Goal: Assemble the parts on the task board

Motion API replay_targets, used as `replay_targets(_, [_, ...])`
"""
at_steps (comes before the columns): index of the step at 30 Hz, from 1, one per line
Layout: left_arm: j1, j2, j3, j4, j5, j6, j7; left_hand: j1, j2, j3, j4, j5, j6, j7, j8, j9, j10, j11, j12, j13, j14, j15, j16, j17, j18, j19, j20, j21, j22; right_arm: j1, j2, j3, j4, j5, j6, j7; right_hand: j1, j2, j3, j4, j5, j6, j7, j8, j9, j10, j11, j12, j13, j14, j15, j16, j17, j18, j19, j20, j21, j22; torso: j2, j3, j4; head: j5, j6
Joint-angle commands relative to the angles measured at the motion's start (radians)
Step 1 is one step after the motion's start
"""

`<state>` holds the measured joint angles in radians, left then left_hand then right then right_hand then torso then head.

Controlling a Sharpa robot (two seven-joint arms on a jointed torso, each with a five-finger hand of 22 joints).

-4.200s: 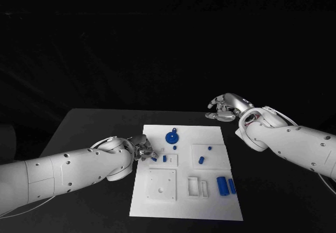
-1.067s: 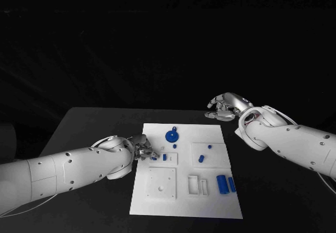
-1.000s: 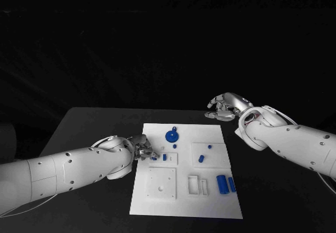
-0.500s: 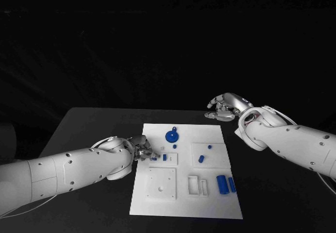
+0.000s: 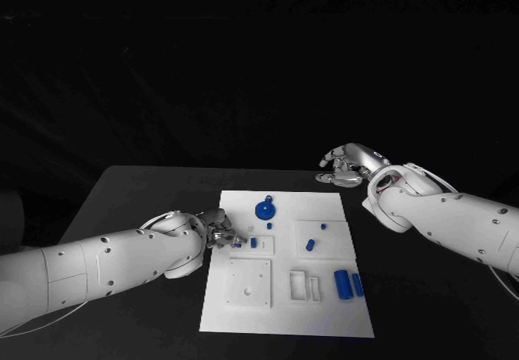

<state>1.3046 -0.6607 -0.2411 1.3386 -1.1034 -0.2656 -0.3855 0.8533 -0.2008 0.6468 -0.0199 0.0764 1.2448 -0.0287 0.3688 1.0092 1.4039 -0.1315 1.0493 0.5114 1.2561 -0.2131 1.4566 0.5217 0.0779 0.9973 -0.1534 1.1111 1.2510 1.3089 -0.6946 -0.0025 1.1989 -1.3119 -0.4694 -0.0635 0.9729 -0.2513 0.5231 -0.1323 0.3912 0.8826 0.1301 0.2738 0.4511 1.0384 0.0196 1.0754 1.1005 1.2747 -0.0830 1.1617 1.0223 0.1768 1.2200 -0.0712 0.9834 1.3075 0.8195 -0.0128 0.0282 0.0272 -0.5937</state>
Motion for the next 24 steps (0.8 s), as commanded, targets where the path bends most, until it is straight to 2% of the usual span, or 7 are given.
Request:
replay_targets(1, [0.000, 0.000, 0.001, 0.004, 0.009, -0.016, 0.008, -0.002, -0.010, 0.001, 0.006, -0.004, 0.000, 0.003, -0.005, 0.001, -0.004, -0.001, 0.007, -0.001, -0.001, -0.007, 0.007, -0.001, 0.008, 0.009, -0.120, -0.006, 0.002, -0.001, 0.001, 0.000, 0.000, -0.006, 0.010, 0.009, -0.011, 0.001, -0.006, 0.000, 0.006, 0.003, 0.008, -0.002, -0.001, -0.004, 0.005, 0.006, -0.002, 0.007, -0.002, -0.006, 0.001, 0.085, 0.001, -0.009, -0.005, 0.012, 0.000, 0.0000, 0.0003, 0.000, 0.000])
replay_targets(24, [0.000, -0.002, 0.003, 0.007, 0.018, -0.005, 0.007, -0.001, -0.015, 0.002, 0.010, -0.004, 0.000, 0.002, -0.005, 0.003, -0.003, -0.001, 0.008, -0.001, 0.000, -0.007, 0.008, -0.001, 0.008, 0.009, -0.120, -0.005, 0.002, -0.004, 0.002, 0.000, -0.001, -0.006, 0.013, 0.011, -0.014, 0.001, -0.007, 0.001, 0.014, 0.003, 0.008, -0.001, -0.002, -0.003, 0.005, 0.007, -0.003, 0.008, -0.003, -0.007, 0.001, 0.085, 0.002, -0.009, -0.005, 0.012, 0.000, 0.0007, 0.0003, 0.000, -0.003])
